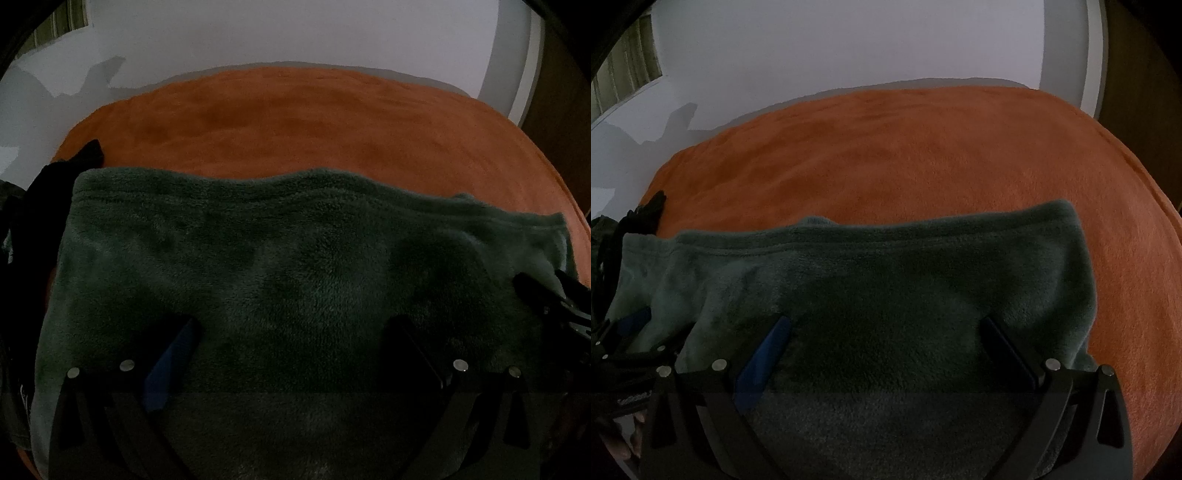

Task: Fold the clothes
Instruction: 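Hold the folded edge with both grippers and pull it taut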

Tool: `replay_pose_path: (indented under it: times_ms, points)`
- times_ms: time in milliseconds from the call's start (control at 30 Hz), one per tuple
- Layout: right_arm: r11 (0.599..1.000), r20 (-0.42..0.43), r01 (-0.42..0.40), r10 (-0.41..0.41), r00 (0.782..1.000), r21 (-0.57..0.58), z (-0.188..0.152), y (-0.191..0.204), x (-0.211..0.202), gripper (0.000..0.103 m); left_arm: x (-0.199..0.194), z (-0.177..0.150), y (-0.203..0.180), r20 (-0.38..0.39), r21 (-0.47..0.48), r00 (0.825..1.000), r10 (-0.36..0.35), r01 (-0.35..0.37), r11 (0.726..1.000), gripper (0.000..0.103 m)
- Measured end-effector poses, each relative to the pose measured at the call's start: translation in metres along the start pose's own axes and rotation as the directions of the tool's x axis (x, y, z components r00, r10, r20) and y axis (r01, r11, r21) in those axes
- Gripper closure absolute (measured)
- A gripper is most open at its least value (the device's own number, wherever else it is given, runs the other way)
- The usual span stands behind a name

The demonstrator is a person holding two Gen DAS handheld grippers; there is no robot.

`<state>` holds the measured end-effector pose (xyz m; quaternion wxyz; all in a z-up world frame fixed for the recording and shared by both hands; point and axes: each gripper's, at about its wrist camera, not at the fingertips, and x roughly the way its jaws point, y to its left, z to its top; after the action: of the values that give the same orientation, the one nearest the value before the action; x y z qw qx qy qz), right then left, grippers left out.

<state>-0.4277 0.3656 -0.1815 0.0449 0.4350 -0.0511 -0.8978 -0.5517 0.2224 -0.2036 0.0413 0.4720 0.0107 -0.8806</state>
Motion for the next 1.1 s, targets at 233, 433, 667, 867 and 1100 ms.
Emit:
replay_pose_path:
  times_ms: [233, 433, 667, 867, 1100]
  points:
    - [1.0, 0.009, 0.007, -0.007, 1.0, -0.004, -0.0042, 0.0011, -0.0008, 0.0, 0.0007, -0.0007, -0.0028, 0.005, 0.005, 1.0, 0.011, -0.011, 1.0, 0.0]
    - [1.0, 0.01, 0.007, -0.007, 1.0, -0.009, -0.0042, 0.0017, -0.0022, 0.0, 0.0002, -0.0026, -0.0042, 0.012, 0.008, 1.0, 0.019, -0.019, 1.0, 0.0]
    - [1.0, 0.02, 0.016, -0.015, 1.0, -0.017, -0.0053, 0.0018, -0.0026, 0.0, -0.0004, -0.0022, -0.0043, 0.012, 0.01, 1.0, 0.021, -0.021, 1.0, 0.0]
    - [1.0, 0.021, 0.018, -0.017, 1.0, -0.021, -0.0055, 0.0022, -0.0011, 0.0, -0.0011, -0.0026, -0.003, 0.013, 0.01, 1.0, 0.022, -0.022, 1.0, 0.0]
    - [1.0, 0.02, 0.015, -0.015, 1.0, -0.021, -0.0052, 0.0022, -0.0021, 0.0, -0.0017, -0.003, -0.0036, 0.012, 0.008, 1.0, 0.024, -0.024, 1.0, 0.0]
